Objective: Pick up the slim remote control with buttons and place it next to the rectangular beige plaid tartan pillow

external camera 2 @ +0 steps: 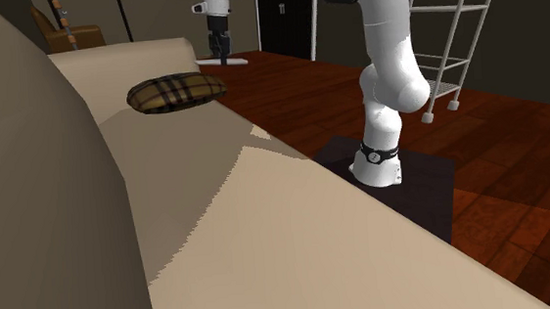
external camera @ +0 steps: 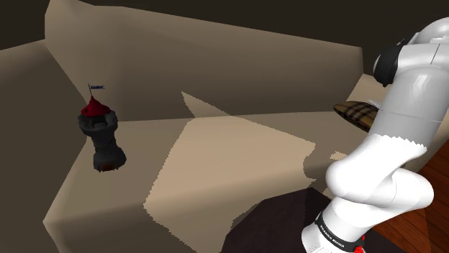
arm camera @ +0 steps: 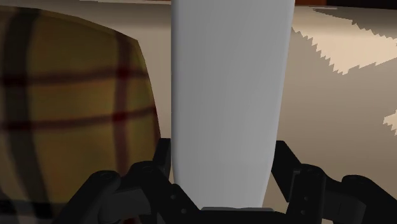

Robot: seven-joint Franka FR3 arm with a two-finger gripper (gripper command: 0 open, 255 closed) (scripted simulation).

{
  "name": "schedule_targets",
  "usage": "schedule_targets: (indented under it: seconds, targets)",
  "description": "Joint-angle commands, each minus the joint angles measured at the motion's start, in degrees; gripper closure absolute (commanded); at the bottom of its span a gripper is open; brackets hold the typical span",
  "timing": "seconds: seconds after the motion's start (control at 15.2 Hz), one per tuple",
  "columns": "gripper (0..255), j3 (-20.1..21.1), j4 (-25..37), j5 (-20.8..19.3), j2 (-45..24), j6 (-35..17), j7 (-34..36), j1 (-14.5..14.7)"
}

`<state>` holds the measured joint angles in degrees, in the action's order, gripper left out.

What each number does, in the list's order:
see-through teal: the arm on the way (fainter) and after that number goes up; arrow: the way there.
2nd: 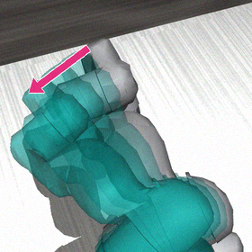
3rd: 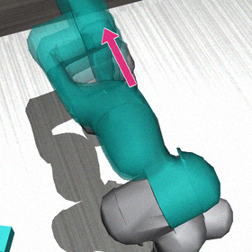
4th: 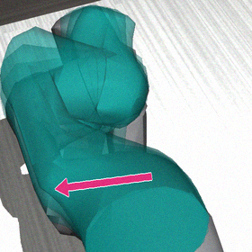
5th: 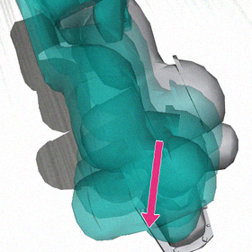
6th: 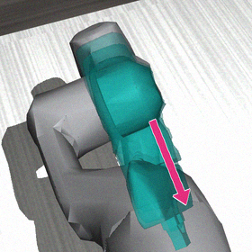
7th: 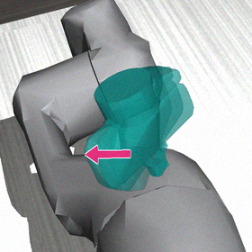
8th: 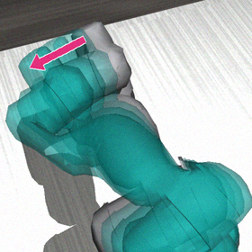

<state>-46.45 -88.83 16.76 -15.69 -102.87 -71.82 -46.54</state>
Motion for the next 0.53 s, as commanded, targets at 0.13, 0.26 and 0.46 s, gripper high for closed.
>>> schedule_targets:
  seconds: [0.13, 0.26, 0.46]
  targets:
    - [255, 0.2, -3.0, 0.3, -0.2, -3.1, -0.6, 0.2]
    - [255, 0.3, -4.4, 0.5, -0.3, -4.6, -0.8, 0.3]
    - [255, 0.5, -6.4, 0.9, -0.6, -6.7, -1.2, 0.4]
